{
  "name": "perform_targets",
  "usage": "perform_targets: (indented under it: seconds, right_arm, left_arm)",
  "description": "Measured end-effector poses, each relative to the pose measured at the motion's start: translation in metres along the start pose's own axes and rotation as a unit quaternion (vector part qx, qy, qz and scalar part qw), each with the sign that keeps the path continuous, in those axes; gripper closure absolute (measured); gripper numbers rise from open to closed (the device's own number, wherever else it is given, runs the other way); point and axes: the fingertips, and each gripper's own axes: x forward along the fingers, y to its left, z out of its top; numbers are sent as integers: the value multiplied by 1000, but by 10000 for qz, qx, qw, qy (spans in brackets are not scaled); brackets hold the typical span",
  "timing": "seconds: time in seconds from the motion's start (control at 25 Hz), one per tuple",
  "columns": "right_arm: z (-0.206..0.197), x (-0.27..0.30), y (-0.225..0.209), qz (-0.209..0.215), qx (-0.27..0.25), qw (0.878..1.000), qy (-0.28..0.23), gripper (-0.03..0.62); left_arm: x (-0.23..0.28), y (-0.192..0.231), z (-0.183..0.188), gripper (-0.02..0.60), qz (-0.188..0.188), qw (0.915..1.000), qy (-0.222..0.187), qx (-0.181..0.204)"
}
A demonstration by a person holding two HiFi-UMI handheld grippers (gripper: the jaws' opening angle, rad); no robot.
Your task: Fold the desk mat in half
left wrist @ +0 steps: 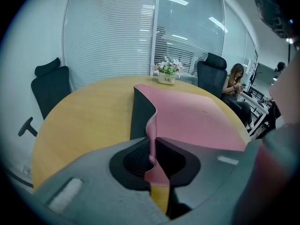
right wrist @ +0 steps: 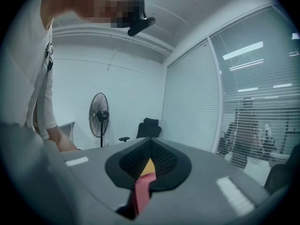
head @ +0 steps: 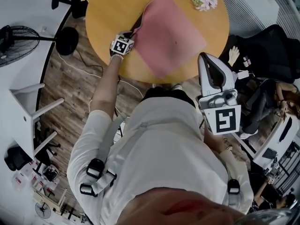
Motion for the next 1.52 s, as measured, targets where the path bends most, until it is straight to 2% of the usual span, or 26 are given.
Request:
perform_targets:
  seconds: [0.4, 0.8, 1.52]
  right_arm:
    - [8, -15, 3, -119, 165, 9998, -80, 589]
    - [8, -26, -3, -113, 77, 9999, -93, 589]
    - [4, -38, -22, -207, 175, 9996, -123, 589]
  left_arm:
    - [-1, -34, 0, 540, -200, 9997, 37, 149]
    - [3, -63, -3, 541, -407, 9988, 109, 230]
    - [12, -101, -13, 541, -594, 9964, 283, 532]
